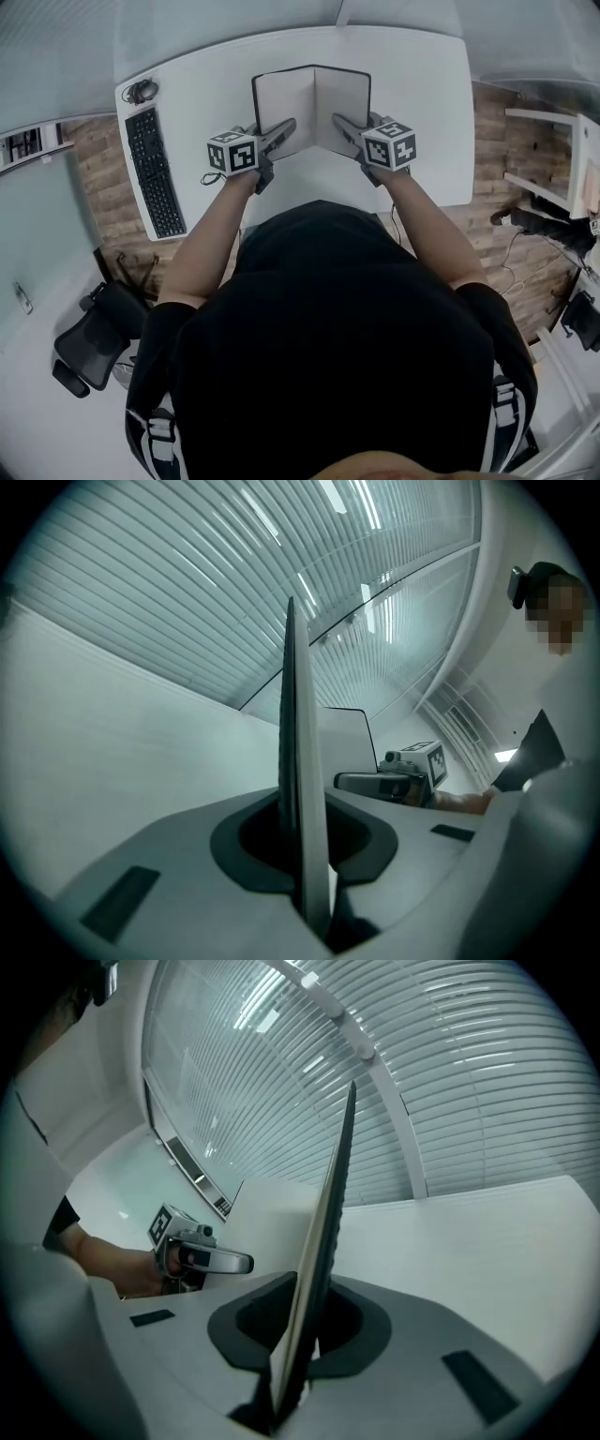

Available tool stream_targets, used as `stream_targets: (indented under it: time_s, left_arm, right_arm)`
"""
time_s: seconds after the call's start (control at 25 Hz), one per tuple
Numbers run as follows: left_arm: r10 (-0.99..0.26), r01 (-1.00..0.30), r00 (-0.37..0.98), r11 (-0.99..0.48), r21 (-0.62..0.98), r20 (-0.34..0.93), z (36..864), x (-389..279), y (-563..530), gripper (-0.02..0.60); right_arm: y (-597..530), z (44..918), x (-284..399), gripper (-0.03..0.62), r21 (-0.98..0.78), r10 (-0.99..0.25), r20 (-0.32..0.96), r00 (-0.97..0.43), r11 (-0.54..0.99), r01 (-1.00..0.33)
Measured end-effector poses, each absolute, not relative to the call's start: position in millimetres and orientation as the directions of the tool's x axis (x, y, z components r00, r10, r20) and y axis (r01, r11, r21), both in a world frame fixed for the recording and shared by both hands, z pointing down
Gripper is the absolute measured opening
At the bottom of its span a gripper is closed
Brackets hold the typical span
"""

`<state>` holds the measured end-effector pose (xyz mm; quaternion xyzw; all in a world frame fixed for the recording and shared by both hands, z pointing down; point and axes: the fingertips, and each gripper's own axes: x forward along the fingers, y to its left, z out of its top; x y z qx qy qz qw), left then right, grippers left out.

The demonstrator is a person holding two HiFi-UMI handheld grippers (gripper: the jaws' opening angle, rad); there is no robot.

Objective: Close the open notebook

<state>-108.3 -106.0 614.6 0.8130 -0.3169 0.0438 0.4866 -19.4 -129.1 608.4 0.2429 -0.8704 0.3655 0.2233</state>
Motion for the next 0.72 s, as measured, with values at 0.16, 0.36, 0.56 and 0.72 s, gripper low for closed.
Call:
stream_targets:
  time_s: [0.16, 0.36, 0.56, 0.72]
  left_arm:
    - [-0.458, -0.556, 0.794, -0.283, 0.781, 0.4, 638.2, -107.4, -105.0, 0.06]
    - [-0.426, -0.57, 0.788, -0.231, 0.789, 0.445, 667.5, -97.8, -100.7, 0.061]
    - [-0.416, -0.562, 0.787, -0.181, 0.807, 0.455, 683.5, -93.9, -96.7, 0.061]
    - [-0.398, -0.565, 0.785, -0.145, 0.812, 0.475, 696.0, -94.4, -93.0, 0.061]
  right_arm:
    - [-128.4, 631.3, -19.0, 0.057, -0.54, -0.233, 0.593, -0.77, 0.595, -0.596]
    - [-124.5, 659.6, -15.7, 0.057, -0.545, -0.188, 0.645, -0.741, 0.567, -0.617]
    - [-122.2, 674.6, -13.0, 0.057, -0.547, -0.161, 0.667, -0.728, 0.558, -0.624]
    - [-119.6, 687.3, -11.4, 0.057, -0.558, -0.138, 0.678, -0.722, 0.542, -0.628]
